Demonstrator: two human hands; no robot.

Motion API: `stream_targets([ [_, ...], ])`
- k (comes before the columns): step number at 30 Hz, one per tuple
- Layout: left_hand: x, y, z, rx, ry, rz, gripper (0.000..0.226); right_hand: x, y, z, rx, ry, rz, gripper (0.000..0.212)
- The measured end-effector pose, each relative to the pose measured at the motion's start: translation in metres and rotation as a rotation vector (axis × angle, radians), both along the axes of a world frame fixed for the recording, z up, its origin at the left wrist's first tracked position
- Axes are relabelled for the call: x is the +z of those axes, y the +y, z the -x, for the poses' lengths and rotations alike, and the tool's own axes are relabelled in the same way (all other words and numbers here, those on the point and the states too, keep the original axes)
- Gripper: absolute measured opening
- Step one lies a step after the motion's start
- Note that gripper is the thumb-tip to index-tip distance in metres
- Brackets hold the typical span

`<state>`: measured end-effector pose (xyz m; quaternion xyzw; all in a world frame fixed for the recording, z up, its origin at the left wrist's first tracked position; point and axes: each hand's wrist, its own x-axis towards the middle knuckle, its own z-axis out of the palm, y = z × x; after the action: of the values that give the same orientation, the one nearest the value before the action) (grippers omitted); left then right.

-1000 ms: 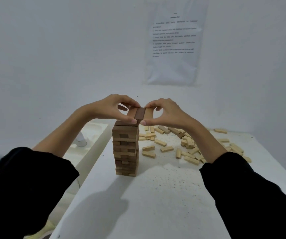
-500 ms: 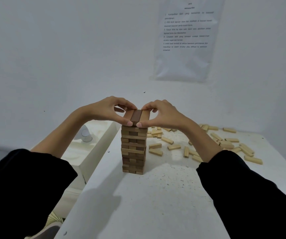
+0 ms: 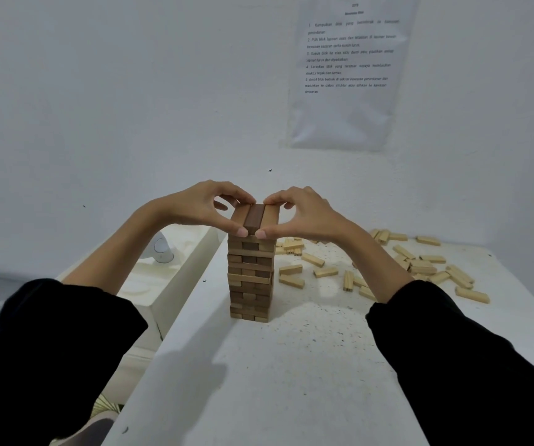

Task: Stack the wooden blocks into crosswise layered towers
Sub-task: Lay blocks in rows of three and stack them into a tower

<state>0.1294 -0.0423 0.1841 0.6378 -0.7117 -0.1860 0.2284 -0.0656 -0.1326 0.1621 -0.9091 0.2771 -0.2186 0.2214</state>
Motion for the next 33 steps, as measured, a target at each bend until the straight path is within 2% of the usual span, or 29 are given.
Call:
stream_targets([
  [3,0.003,0.001,0.003,-0.010,-0.022,-0.006,0.076,0.000,0.002,0.003,0.021,-0.035,-0.042,0.080],
  [11,0.015,0.006,0.022,-0.011,-0.013,0.138,0.046,0.011,-0.007,0.060,0.013,-0.155,-0.110,0.068],
  [15,0.018,-0.001,0.050,-0.055,-0.014,0.140,0.033,0.008,-0.010,0.096,-0.027,-0.170,-0.110,0.065],
  [19,0.008,-0.014,0.092,-0.086,-0.113,0.256,0.026,-0.008,-0.010,0.131,-0.087,-0.164,-0.123,0.061],
  [22,-0.016,-0.021,0.131,-0.177,-0.199,0.296,0.030,-0.030,-0.016,0.151,-0.130,-0.136,-0.130,0.043],
  [25,-0.057,-0.035,0.165,-0.244,-0.153,0.243,0.029,-0.057,-0.024,0.167,-0.180,-0.135,-0.142,0.033],
  [30,-0.131,-0.069,0.179,-0.187,-0.096,0.096,0.028,-0.116,-0.037,0.176,-0.259,-0.106,-0.143,0.034],
  [33,-0.161,-0.082,0.176,-0.123,-0.082,0.073,0.026,-0.149,-0.044,0.171,-0.334,-0.115,-0.144,0.036],
])
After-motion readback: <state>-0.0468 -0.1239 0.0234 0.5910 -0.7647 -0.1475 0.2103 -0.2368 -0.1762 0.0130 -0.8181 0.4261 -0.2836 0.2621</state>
